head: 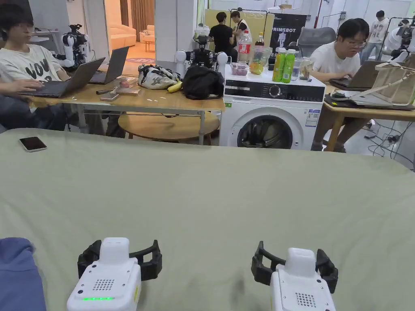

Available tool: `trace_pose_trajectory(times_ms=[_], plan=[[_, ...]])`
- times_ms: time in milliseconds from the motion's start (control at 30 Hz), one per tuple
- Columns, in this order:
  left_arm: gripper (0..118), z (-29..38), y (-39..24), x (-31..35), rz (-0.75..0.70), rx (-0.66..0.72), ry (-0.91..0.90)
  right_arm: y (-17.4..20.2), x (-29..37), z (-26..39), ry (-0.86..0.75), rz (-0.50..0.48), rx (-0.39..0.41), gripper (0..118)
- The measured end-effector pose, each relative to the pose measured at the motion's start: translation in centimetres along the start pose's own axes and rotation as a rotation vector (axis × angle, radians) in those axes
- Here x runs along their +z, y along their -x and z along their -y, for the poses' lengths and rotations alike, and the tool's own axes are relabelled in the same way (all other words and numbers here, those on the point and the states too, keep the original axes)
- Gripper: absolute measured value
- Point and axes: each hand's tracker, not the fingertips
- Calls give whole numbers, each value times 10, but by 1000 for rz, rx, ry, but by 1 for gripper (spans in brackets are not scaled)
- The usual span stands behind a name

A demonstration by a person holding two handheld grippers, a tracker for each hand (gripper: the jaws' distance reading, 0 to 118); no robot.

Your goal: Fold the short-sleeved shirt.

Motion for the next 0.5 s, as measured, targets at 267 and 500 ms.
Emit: trace_pose_trajectory(times_ms=[267, 500], plan=[[118, -15, 1, -3, 7, 18, 12, 4, -4, -11, 22, -10, 31, 118], [117, -85, 8, -21, -62, 26, -35, -2, -33, -81, 27, -45, -64, 118]])
